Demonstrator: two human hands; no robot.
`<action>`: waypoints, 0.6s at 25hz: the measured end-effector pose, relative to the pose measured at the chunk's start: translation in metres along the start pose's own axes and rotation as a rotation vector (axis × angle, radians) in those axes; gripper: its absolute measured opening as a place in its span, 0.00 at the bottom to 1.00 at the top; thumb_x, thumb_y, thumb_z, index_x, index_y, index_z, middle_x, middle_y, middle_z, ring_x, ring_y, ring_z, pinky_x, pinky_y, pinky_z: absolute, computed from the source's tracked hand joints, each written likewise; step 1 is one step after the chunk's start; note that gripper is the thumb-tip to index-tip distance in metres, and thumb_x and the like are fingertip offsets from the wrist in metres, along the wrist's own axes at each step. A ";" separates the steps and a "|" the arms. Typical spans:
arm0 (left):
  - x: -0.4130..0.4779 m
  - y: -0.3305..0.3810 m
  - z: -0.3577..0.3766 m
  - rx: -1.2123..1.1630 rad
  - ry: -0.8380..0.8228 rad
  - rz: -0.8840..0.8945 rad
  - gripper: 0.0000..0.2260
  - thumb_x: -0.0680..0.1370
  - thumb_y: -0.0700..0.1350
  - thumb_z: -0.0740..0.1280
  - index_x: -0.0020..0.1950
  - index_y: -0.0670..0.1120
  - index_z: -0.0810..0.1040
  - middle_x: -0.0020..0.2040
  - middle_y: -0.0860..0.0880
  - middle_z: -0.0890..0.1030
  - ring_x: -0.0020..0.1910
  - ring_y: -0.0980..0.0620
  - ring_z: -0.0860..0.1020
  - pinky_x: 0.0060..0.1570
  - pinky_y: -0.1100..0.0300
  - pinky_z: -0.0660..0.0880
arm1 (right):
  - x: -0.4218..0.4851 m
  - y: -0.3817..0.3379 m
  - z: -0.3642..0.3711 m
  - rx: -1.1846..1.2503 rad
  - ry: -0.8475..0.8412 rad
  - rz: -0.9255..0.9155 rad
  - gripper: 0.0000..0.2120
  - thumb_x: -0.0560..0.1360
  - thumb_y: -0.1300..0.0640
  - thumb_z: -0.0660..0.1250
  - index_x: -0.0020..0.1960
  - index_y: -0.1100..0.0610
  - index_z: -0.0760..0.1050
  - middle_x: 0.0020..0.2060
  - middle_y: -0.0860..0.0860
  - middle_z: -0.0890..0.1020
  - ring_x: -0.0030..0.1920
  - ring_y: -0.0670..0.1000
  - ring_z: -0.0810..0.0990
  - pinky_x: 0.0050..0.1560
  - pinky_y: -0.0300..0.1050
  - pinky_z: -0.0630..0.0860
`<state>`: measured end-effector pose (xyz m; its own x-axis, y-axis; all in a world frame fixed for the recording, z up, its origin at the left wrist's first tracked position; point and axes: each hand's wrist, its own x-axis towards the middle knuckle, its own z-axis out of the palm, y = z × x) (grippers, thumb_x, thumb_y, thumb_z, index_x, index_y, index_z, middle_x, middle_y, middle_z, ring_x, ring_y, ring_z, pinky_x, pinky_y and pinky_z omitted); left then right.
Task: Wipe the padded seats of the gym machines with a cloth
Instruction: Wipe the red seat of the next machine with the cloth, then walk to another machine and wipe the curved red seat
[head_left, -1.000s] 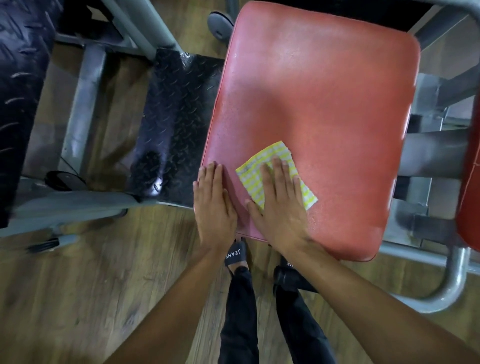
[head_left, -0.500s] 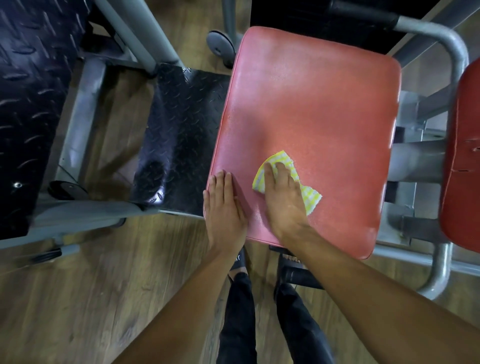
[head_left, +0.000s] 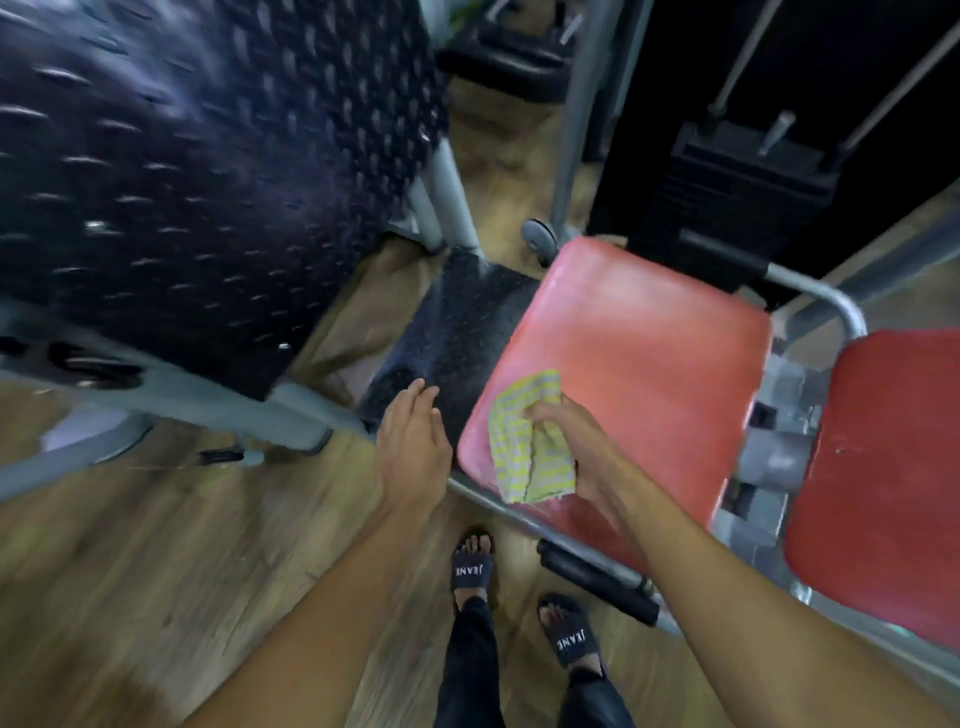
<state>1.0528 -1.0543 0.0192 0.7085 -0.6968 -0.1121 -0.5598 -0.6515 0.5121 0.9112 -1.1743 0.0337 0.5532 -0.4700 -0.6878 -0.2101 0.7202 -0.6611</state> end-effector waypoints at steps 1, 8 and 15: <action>-0.010 0.000 -0.022 0.007 0.044 -0.017 0.15 0.82 0.39 0.58 0.66 0.39 0.76 0.70 0.42 0.73 0.70 0.42 0.70 0.71 0.49 0.65 | -0.014 -0.007 0.012 0.020 -0.124 0.012 0.09 0.75 0.68 0.63 0.55 0.63 0.75 0.41 0.61 0.81 0.34 0.57 0.83 0.35 0.47 0.80; -0.130 -0.045 -0.198 0.076 0.424 -0.282 0.14 0.81 0.40 0.58 0.64 0.41 0.78 0.68 0.44 0.75 0.69 0.45 0.71 0.71 0.53 0.64 | -0.111 -0.024 0.166 -0.324 -0.528 0.046 0.15 0.73 0.71 0.67 0.58 0.63 0.76 0.48 0.61 0.83 0.42 0.56 0.85 0.42 0.49 0.83; -0.309 -0.135 -0.316 0.085 0.608 -0.649 0.14 0.79 0.40 0.62 0.64 0.45 0.78 0.63 0.46 0.78 0.64 0.44 0.74 0.66 0.53 0.68 | -0.214 0.058 0.334 -0.806 -0.814 0.085 0.15 0.73 0.70 0.68 0.60 0.64 0.76 0.53 0.63 0.84 0.51 0.62 0.84 0.52 0.63 0.80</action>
<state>1.0451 -0.6561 0.2534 0.9888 0.0804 0.1254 0.0176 -0.8991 0.4374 1.0497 -0.8617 0.2426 0.8082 0.2453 -0.5354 -0.5639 0.0602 -0.8236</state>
